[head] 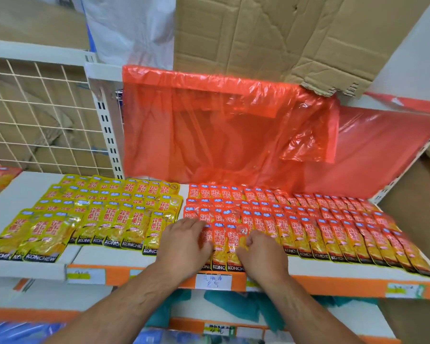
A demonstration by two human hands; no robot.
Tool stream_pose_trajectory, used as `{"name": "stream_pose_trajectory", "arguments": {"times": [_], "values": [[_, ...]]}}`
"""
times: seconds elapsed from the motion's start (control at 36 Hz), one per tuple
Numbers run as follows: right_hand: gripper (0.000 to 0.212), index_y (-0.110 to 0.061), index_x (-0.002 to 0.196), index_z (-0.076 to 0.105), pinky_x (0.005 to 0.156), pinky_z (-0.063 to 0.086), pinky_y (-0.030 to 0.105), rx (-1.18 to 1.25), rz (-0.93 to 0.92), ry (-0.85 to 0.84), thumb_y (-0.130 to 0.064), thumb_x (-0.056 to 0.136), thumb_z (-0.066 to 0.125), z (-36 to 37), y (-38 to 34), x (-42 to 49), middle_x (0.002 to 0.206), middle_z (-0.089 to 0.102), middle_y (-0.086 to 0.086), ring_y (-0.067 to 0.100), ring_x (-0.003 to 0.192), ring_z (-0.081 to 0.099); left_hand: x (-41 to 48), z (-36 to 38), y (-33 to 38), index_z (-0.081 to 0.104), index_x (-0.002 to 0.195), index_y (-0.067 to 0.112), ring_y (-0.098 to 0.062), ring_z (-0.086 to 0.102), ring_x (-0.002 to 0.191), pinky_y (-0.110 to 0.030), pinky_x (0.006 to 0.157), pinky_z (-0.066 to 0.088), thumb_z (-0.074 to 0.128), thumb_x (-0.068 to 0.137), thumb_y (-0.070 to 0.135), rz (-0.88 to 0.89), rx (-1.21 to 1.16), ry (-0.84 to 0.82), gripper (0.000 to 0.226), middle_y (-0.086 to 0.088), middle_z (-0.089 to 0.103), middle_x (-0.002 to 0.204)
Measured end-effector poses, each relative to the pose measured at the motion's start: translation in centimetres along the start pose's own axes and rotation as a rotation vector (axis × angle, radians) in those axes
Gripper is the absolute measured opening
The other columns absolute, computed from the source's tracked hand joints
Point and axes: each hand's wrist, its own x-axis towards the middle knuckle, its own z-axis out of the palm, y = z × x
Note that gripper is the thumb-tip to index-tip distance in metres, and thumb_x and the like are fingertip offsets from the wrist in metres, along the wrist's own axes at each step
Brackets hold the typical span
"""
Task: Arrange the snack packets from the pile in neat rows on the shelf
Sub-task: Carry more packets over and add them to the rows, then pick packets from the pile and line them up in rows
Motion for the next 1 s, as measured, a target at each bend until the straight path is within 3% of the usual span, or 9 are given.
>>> {"name": "stream_pose_trajectory", "arguments": {"times": [0.08, 0.14, 0.19, 0.33, 0.5, 0.64, 0.75, 0.86, 1.0], "values": [[0.037, -0.025, 0.124, 0.06, 0.082, 0.047, 0.03, -0.01, -0.126, 0.034, -0.045, 0.094, 0.054, 0.2, -0.3, -0.6, 0.118, 0.061, -0.005, 0.016, 0.107, 0.054, -1.0, -0.3, 0.0, 0.06, 0.131, 0.028, -0.02, 0.052, 0.126, -0.041, 0.107, 0.039, 0.048, 0.079, 0.053, -0.042, 0.007, 0.042, 0.058, 0.005, 0.06, 0.134], [0.049, -0.023, 0.14, 0.051, 0.104, 0.038, 0.032, -0.019, -0.237, 0.047, -0.047, 0.096, 0.05, 0.3, -0.9, -0.8, 0.139, 0.052, -0.004, 0.019, 0.128, 0.042, -1.8, -0.5, -0.2, 0.058, 0.133, 0.029, -0.022, 0.051, 0.128, -0.045, 0.107, 0.039, 0.045, 0.079, 0.051, -0.076, 0.028, 0.049, 0.06, 0.004, 0.059, 0.136], [0.054, -0.022, 0.144, 0.046, 0.112, 0.031, 0.035, -0.04, -0.341, 0.049, -0.046, 0.096, 0.05, 0.8, -1.6, -0.8, 0.146, 0.046, -0.002, 0.022, 0.135, 0.035, -2.8, -0.9, -0.5, 0.057, 0.134, 0.029, -0.025, 0.052, 0.128, -0.048, 0.106, 0.041, 0.045, 0.078, 0.05, -0.11, 0.058, 0.067, 0.061, 0.001, 0.059, 0.136], [0.061, -0.02, 0.132, 0.061, 0.105, 0.044, 0.049, -0.027, -0.495, 0.053, -0.049, 0.079, 0.059, 3.4, -3.8, -2.0, 0.139, 0.056, 0.008, 0.035, 0.128, 0.049, -6.5, -1.5, -2.2, 0.064, 0.127, 0.025, -0.029, 0.057, 0.122, -0.049, 0.099, 0.047, 0.051, 0.079, 0.049, -0.197, 0.156, 0.121, 0.055, -0.002, 0.064, 0.129], [0.062, -0.022, 0.141, 0.053, 0.112, 0.033, 0.047, -0.057, -0.652, -0.006, -0.05, 0.086, 0.054, 4.7, -8.1, -4.5, 0.15, 0.045, 0.004, 0.032, 0.139, 0.037, -10.3, -3.8, -5.6, 0.064, 0.125, 0.026, -0.028, 0.056, 0.121, -0.05, 0.097, 0.046, 0.054, 0.083, 0.048, -0.296, 0.192, 0.169, 0.048, 0.0, 0.065, 0.127], [0.064, -0.023, 0.13, 0.063, 0.102, 0.047, 0.048, -0.08, -0.742, 0.03, -0.055, 0.075, 0.057, 6.2, -12.7, -6.6, 0.138, 0.058, 0.005, 0.033, 0.127, 0.053, -13.3, -6.5, -9.0, 0.068, 0.119, 0.022, -0.028, 0.063, 0.111, -0.05, 0.09, 0.05, 0.049, 0.08, 0.048, -0.355, 0.214, 0.251, 0.05, -0.001, 0.069, 0.118], [0.065, -0.022, 0.134, 0.059, 0.106, 0.043, 0.049, -0.084, -0.806, 0.027, -0.056, 0.078, 0.053, 7.6, -17.5, -8.2, 0.144, 0.054, 0.005, 0.033, 0.132, 0.047, -15.7, -8.4, -13.3, 0.066, 0.122, 0.023, -0.027, 0.061, 0.115, -0.053, 0.094, 0.05, 0.046, 0.082, 0.05, -0.401, 0.178, 0.244, 0.053, 0.001, 0.067, 0.122], [0.066, -0.024, 0.146, 0.045, 0.118, 0.025, 0.043, -0.095, -0.84, -0.051, -0.056, 0.088, 0.045, 9.5, -23.4, -10.3, 0.157, 0.035, 0.003, 0.029, 0.145, 0.028, -18.3, -10.9, -18.5, 0.068, 0.119, 0.022, -0.027, 0.062, 0.111, -0.05, 0.091, 0.05, 0.047, 0.082, 0.05, -0.398, 0.18, 0.277, 0.052, 0.0, 0.069, 0.119], [0.061, -0.022, 0.143, 0.049, 0.117, 0.029, 0.042, -0.108, -0.892, -0.037, -0.05, 0.089, 0.05, 13.1, -31.5, -13.6, 0.152, 0.043, 0.005, 0.031, 0.142, 0.034, -22.0, -14.7, -25.6, 0.071, 0.112, 0.02, -0.026, 0.066, 0.102, -0.043, 0.085, 0.053, 0.047, 0.079, 0.049, -0.385, 0.222, 0.324, 0.05, 0.0, 0.071, 0.111]]}}
